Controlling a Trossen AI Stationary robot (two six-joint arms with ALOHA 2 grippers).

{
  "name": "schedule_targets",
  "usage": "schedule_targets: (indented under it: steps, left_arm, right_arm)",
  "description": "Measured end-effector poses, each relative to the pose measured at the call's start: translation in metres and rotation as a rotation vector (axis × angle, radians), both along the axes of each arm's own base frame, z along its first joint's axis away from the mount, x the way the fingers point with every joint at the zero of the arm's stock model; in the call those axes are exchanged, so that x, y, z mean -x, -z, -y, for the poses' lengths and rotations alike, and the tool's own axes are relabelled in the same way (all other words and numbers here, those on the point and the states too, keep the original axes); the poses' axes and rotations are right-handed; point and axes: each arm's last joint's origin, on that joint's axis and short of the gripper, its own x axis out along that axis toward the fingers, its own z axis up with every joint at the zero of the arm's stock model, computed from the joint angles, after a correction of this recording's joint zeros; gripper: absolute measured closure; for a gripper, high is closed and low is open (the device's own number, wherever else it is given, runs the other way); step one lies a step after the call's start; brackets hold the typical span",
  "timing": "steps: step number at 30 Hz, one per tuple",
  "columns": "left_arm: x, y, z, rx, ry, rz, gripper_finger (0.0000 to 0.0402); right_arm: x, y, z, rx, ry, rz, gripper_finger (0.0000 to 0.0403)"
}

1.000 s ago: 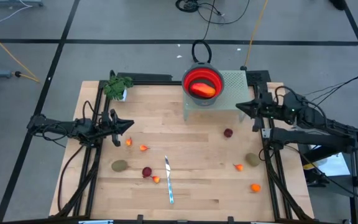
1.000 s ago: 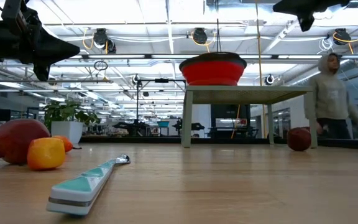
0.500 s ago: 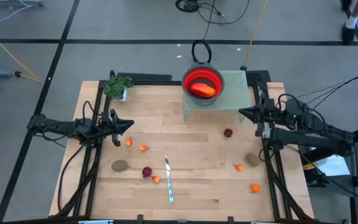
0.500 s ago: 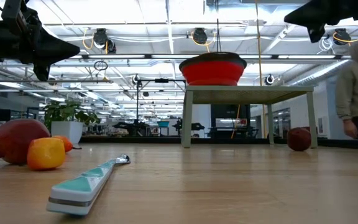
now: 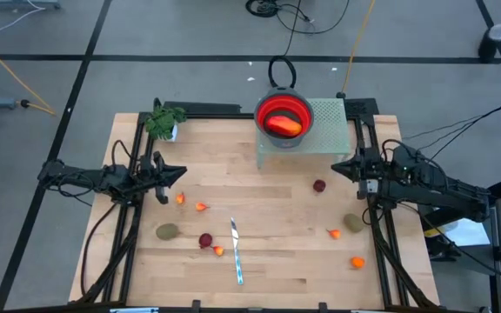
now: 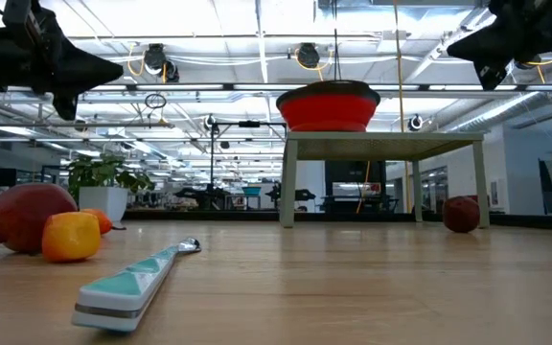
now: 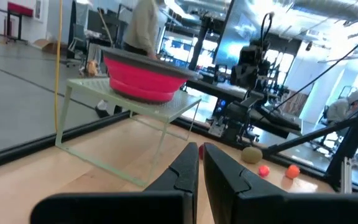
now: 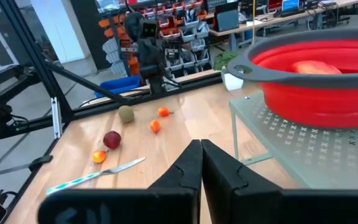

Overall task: Pick & Place Fruit
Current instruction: Put the kiwi into the red strainer bowl on the shelf

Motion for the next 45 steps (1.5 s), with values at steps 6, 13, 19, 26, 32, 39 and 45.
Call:
schedule_targets:
  steps: [6, 13, 19, 26, 32, 39, 45]
  left_arm:
    - [0.002, -0.014, 0.0, -0.01, -0.004, 0.041, 0.0378]
    - [-0.006, -0.04, 0.0, -0.036, -0.027, -0.067, 0.0378]
    - [-0.025, -0.065, 0.005, -0.045, -0.012, -0.225, 0.0378]
    - [-0.056, -0.088, 0.013, -0.063, 0.073, -0.413, 0.0378]
    - [-0.079, -0.104, 0.02, 0.003, 0.155, -0.538, 0.0378]
    - [-0.096, -0.11, 0.028, 0.115, 0.192, -0.747, 0.0378]
    - [-0.108, -0.11, 0.04, 0.208, 0.223, -0.892, 0.0378]
  right_arm:
    - [0.003, 0.005, -0.001, 0.004, 0.0, 0.016, 0.0403]
    - [0.006, 0.012, -0.001, 0.006, 0.002, 0.029, 0.0403]
    - [0.006, 0.011, -0.002, 0.007, 0.003, 0.038, 0.0403]
    - [0.006, 0.012, -0.002, 0.015, 0.003, 0.037, 0.0403]
    - [0.006, 0.012, -0.002, 0.022, 0.002, 0.034, 0.0403]
    - [0.006, 0.012, -0.002, 0.036, 0.001, 0.031, 0.0403]
    - [0.006, 0.012, -0.002, 0.036, 0.001, 0.031, 0.0403]
